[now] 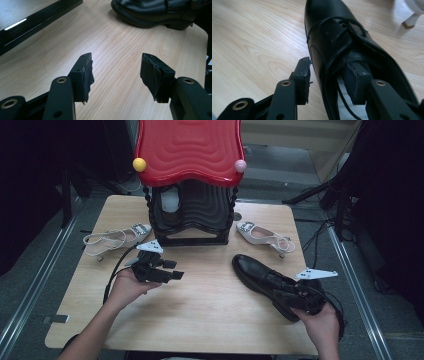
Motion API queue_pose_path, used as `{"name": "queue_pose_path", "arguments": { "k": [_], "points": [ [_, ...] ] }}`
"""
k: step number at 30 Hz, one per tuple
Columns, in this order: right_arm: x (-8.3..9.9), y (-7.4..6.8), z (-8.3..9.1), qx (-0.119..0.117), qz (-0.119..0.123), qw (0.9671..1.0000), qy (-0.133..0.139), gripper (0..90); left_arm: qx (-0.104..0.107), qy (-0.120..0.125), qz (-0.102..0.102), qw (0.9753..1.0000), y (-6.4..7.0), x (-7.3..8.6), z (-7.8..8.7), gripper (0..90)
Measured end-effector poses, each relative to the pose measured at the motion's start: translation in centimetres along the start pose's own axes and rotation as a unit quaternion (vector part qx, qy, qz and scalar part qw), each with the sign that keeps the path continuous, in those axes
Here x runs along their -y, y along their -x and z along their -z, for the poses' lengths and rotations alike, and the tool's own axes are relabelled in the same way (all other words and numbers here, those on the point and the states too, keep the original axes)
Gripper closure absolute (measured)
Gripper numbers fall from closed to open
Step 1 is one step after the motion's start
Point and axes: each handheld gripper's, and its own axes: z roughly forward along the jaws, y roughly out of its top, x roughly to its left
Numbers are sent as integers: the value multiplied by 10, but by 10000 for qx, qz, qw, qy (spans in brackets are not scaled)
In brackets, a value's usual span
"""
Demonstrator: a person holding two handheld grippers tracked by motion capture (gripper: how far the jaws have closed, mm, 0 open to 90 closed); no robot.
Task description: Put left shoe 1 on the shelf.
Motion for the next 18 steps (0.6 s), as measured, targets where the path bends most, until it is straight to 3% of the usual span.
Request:
{"name": "queue_pose_path", "arguments": {
  "k": [6, 10, 14, 18],
  "points": [
    [-7, -3, -24, 120, -44, 9998, -173, 607, -13, 23, 15, 10000, -1, 0, 1, 438],
    [-7, -1, -35, -186, -266, 9994, -75, 680, -41, 3, 9, 10000, -1, 1, 2, 438],
    [-7, 4, -33, -486, -597, 9970, 19, 779, -72, 8, -5, 10000, -1, 1, 2, 437],
    [-9, 3, -31, -515, -658, 9965, -14, 791, -71, 27, 4, 10000, -1, 1, 3, 437]
  ]
}}
